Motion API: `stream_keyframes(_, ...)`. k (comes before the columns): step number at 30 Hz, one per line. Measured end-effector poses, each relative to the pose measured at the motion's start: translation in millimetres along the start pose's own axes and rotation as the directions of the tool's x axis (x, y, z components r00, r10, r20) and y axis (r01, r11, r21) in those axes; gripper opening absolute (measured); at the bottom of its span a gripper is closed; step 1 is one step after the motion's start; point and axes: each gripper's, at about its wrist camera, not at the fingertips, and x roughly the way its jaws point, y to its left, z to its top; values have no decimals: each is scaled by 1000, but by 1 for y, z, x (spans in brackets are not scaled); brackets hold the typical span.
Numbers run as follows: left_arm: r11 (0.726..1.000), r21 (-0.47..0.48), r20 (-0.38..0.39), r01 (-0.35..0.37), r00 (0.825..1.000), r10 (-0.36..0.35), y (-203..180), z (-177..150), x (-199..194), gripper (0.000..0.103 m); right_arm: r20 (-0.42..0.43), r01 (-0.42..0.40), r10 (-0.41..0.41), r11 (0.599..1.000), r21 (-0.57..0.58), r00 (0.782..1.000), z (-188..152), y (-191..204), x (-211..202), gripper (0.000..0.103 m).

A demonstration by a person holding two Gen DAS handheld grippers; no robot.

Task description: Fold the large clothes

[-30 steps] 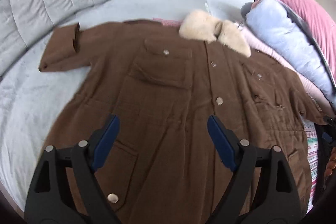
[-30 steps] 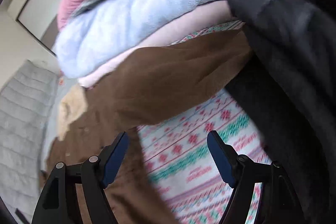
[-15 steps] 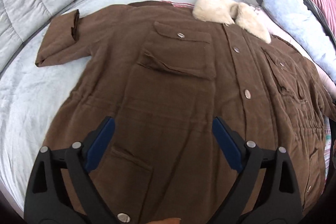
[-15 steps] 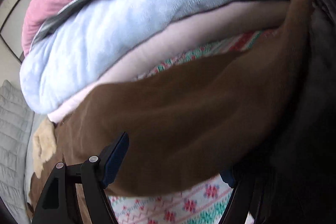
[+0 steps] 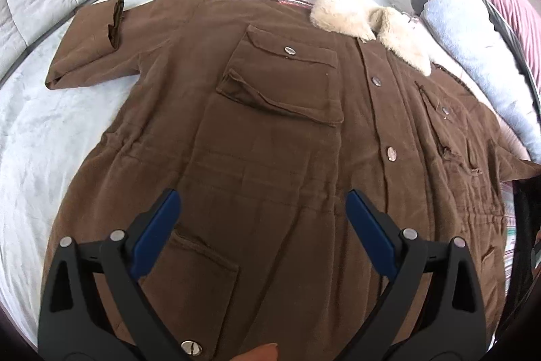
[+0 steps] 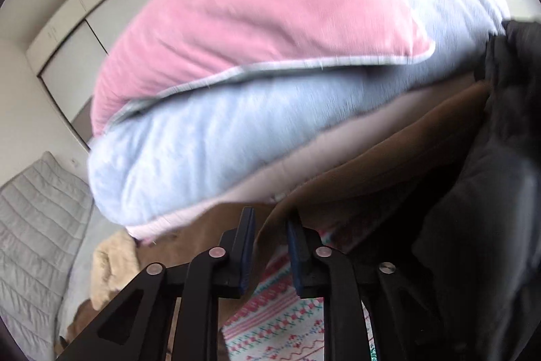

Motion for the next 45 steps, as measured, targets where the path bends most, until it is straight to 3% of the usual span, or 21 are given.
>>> stream_keyframes(2, 1000, -7, -9, 11, 1000, -11, 1, 1, 0, 98, 56, -28, 31, 999, -44, 998, 5, 10, -13, 12)
stream_keyframes(4, 999, -15, -17, 37, 999, -37, 2, 0, 0, 98, 90, -26, 41, 987, -158, 995, 7, 28, -25, 12)
stream_keyframes(7, 999, -12, -19, 50, 999, -50, 1, 0, 0, 98, 84, -17, 39, 968, -249, 996, 1, 48, -25, 11)
stream_keyframes(10, 998, -12, -21, 60, 998, -60, 3, 0, 0, 98, -54, 37, -44, 991, -128, 998, -6, 32, -2, 13)
stream_keyframes(11, 998, -17, -24, 65, 998, -66, 4, 0, 0, 98, -156, 34, -42, 998, -48, 987, -13, 18, 14, 13)
stream_keyframes(14, 997, -32, -27, 72, 997, -73, 7, 1, 1, 98, -305, 18, 14, 995, 101, 952, -40, -3, 34, 14)
stream_keyframes(15, 997, -35, -27, 71, 997, -72, 7, 1, 1, 98, -327, 23, 28, 988, 150, 945, -50, -10, 35, 16)
stream_keyframes(16, 997, -37, -28, 70, 997, -71, 8, 2, 2, 98, -348, 39, 25, 984, 175, 937, -58, -13, 35, 24)
stream_keyframes(20, 995, -46, -49, 90, 995, -92, 8, 0, 6, 98, -400, 191, -98, 961, 198, 911, -81, -25, 44, 40)
stream_keyframes(22, 994, -42, -56, 97, 994, -99, 6, -1, 7, 98, -365, 243, -154, 947, 211, 918, -78, -32, 50, 45)
stream_keyframes(25, 995, -28, -58, 98, 993, -100, 3, -3, 7, 98, -324, 236, -144, 935, 266, 935, -76, -39, 61, 55)
stream_keyframes(27, 994, -26, -57, 102, 993, -103, 2, -3, 7, 98, -280, 207, -127, 937, 281, 952, -72, -40, 71, 57)
stream_keyframes(29, 995, -21, -59, 100, 993, -101, 1, -3, 7, 98, -234, 128, -59, 948, 291, 970, -70, -43, 78, 56)
stream_keyframes(31, 994, -22, -63, 104, 993, -105, 1, -3, 8, 98, -229, 110, -49, 959, 263, 972, -68, -43, 84, 39)
stream_keyframes(32, 994, -23, -62, 107, 992, -108, 1, -2, 8, 98, -223, 82, -24, 963, 256, 974, -67, -42, 85, 9)
stream_keyframes(34, 994, -27, -58, 109, 992, -111, 2, -1, 7, 98, -161, 38, 2, 969, 245, 987, -57, -34, 75, 6)
stream_keyframes(38, 992, -38, -60, 121, 991, -123, 2, -1, 7, 98, 56, 39, -36, 997, -67, 998, -25, 33, 31, 5)
stream_keyframes(41, 991, -50, -62, 121, 990, -124, 5, 1, 9, 98, 108, -9, 26, 988, -156, 994, -13, 80, 16, 5)
stream_keyframes(45, 987, -85, -63, 139, 987, -144, 15, 4, 9, 98, 106, -64, 98, 955, -289, 989, -20, 142, 8, 5)
